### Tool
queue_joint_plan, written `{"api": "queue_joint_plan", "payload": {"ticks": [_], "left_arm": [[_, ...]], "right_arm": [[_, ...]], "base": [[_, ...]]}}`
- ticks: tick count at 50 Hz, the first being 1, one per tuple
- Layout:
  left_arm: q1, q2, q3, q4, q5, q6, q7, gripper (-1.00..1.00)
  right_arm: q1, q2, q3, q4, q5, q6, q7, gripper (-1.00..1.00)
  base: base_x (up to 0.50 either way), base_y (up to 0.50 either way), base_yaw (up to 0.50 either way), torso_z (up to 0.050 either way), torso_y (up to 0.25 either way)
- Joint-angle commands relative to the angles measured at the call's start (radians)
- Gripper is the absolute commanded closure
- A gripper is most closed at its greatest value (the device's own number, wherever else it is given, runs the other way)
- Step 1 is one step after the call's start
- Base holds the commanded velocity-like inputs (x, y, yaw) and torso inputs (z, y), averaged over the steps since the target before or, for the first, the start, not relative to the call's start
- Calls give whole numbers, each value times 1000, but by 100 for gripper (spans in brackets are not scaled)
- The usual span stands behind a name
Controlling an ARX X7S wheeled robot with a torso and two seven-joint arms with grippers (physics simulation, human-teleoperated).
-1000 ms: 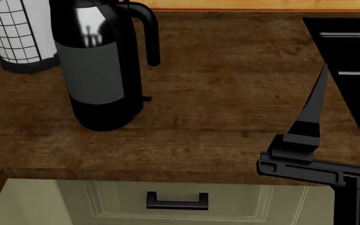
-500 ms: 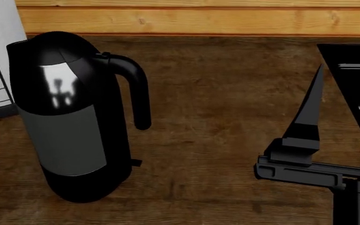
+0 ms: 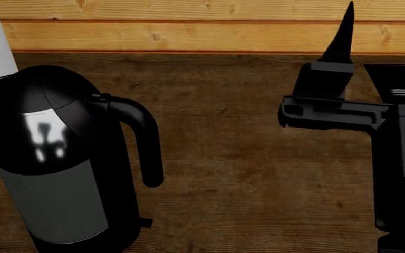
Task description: Press the button to open the lid of the electric kettle.
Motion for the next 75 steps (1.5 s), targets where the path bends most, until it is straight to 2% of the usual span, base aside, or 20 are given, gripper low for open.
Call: {"api": "queue_joint_plan", "payload": {"ticks": [1, 8, 12, 15, 16, 19, 20, 23, 27, 30, 34, 39, 48, 60, 75], "left_arm": [[-9, -10, -26, 10, -29, -14, -10, -100], [-8, -16, -30, 23, -38, -24, -16, -100], [-9, -19, -29, 18, -38, -21, -18, -100], [9, -13, -24, 5, -32, 11, -13, -100], [8, -13, -24, 4, -32, 13, -13, -100], [7, -15, -24, 0, -36, 13, -14, -100], [6, -15, -23, -2, -36, 14, -14, -100], [6, -18, -26, -3, -39, 14, -16, -100], [7, -21, -31, -4, -44, 15, -17, -100], [9, -21, -28, -3, -43, 14, -20, -100], [13, -24, -23, 2, -45, 13, -19, -100], [14, -26, -23, 6, -46, 12, -24, -100], [13, -31, -23, 6, -50, 12, -29, -100], [16, -36, -21, 6, -54, 15, -35, -100], [8, -45, -35, 2, -71, 12, -44, -100]], "right_arm": [[692, 137, -167, 395, 752, 333, 485, -100], [929, 123, -401, 613, 875, 327, 377, -100], [1116, 114, -579, 775, 860, 338, 235, -100], [1178, 99, -630, 885, 889, 324, 167, -100], [1204, 87, -649, 991, 921, 307, 208, 100], [1249, 69, -732, 1040, 830, 334, 49, 100], [1261, 63, -778, 1095, 875, 338, 56, 100], [1286, 48, -856, 1120, 817, 329, -43, 100], [1320, 38, -956, 1072, 689, 303, -306, 100], [1322, 39, -985, 1063, 684, 300, -381, 100], [1310, 57, -1014, 1036, 589, 213, -489, 100], [1326, 41, -1095, 1093, 544, 234, -594, 100], [1323, 21, -1109, 1120, 606, 279, -577, 100], [1249, 17, -1109, 1105, 658, 241, -556, 100], [1218, -23, -1151, 1156, 592, 159, -612, 100]], "base": [[0, 0, 0, 0, 0], [0, 0, 0, 0, 0], [0, 0, 0, 0, 0], [0, 0, 0, 0, 0], [0, 0, 0, 0, 0], [0, 0, 0, 0, 0], [0, 0, 0, 0, 0], [0, 0, 0, 0, 0], [0, 0, 0, 0, 0], [0, 0, 0, 0, 0], [0, 0, 0, 0, 0], [0, 0, 0, 0, 0], [0, 0, 0, 0, 0], [0, 0, 0, 0, 0], [0, 0, 0, 0, 0]]}}
